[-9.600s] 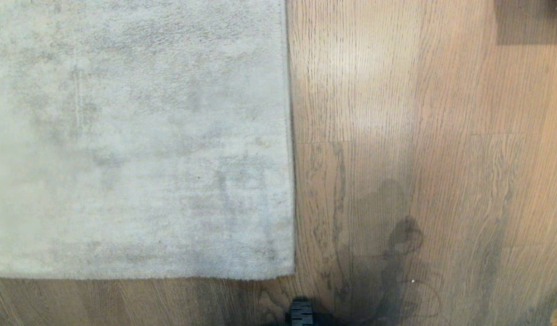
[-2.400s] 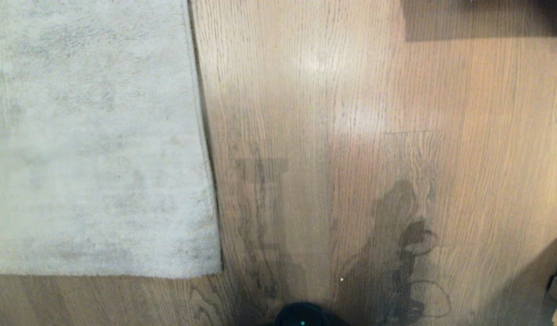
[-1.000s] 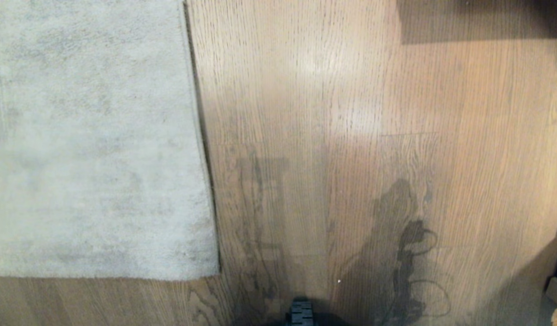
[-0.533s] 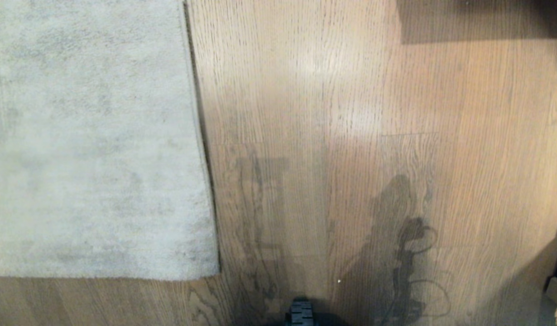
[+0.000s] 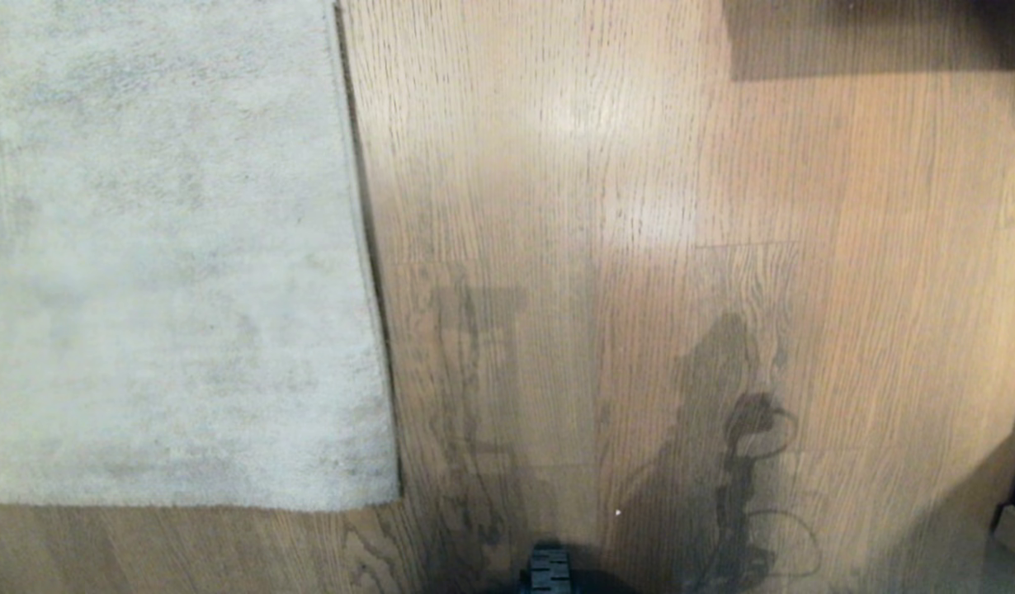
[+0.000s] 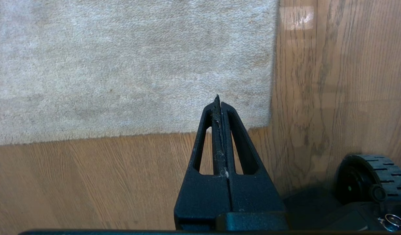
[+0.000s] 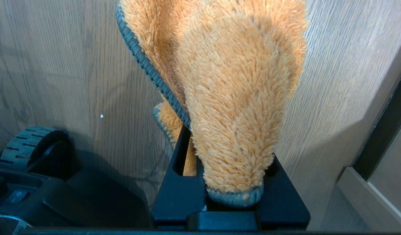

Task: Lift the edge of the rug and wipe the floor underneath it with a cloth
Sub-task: Put down the rag

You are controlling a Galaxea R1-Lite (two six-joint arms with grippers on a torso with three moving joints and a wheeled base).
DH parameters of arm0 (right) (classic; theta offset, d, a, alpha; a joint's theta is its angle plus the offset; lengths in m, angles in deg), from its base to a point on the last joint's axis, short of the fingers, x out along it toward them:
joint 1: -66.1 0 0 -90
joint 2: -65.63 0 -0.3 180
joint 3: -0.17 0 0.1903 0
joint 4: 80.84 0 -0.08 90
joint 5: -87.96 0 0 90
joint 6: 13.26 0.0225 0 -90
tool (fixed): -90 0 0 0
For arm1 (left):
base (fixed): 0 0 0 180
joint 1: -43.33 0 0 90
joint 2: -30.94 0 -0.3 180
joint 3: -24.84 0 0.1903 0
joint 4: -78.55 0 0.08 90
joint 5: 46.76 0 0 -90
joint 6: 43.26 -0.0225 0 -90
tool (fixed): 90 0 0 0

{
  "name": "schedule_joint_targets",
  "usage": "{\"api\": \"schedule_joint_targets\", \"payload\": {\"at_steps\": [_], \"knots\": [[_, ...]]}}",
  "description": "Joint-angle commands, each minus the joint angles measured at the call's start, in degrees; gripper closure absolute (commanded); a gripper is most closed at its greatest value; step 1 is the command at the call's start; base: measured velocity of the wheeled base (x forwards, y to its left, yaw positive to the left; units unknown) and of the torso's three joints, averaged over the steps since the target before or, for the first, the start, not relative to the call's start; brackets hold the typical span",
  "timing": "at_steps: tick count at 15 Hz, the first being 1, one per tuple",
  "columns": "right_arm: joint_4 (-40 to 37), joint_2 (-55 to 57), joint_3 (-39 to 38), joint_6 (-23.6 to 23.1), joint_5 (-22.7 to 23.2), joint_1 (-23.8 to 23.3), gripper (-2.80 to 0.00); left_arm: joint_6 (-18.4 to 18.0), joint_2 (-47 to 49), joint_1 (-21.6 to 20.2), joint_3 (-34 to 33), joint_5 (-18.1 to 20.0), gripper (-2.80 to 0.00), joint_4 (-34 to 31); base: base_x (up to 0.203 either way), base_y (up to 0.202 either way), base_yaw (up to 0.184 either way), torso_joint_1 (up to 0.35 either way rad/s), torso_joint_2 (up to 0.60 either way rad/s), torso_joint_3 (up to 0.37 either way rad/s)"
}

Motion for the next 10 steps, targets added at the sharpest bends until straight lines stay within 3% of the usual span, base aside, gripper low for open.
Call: {"api": "schedule_joint_targets", "payload": {"at_steps": [1, 10], "knots": [[0.00, 0.30, 0.58, -0.09, 0.23, 0.04, 0.00, -0.02, -0.02, 0.00, 0.00, -0.02, 0.00, 0.00, 0.000, 0.000, 0.000, 0.000, 0.00, 0.000], [-0.43, 4.08, 3.60, -0.16, 0.58, 0.04, 0.00, -0.02, -0.02, 0.00, 0.00, -0.02, 0.00, 0.00, 0.000, 0.000, 0.000, 0.000, 0.00, 0.000]]}}
